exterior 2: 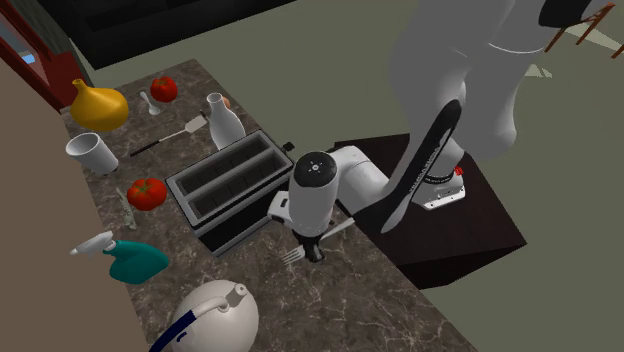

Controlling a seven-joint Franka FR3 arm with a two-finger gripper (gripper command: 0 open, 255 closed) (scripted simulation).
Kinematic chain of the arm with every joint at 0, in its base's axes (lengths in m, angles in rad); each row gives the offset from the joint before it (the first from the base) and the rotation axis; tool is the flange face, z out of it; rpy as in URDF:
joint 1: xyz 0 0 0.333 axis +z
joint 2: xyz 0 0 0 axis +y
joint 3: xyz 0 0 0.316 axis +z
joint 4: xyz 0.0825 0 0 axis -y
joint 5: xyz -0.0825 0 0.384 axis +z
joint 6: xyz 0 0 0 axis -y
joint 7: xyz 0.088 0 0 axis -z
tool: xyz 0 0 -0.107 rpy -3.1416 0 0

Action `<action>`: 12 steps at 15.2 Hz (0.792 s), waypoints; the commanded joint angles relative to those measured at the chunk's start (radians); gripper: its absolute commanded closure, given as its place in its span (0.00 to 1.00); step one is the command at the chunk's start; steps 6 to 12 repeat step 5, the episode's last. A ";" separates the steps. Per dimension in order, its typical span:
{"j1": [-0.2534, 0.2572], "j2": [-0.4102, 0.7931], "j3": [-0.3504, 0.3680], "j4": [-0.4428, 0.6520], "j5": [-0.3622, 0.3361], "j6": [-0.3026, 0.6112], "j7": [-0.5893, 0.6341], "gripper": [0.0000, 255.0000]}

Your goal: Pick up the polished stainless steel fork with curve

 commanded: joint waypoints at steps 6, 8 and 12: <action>0.001 -0.057 0.003 0.009 0.031 -0.064 -0.023 1.00; 0.001 -0.057 0.003 0.009 0.031 -0.064 -0.023 1.00; 0.001 -0.057 0.003 0.009 0.031 -0.064 -0.023 1.00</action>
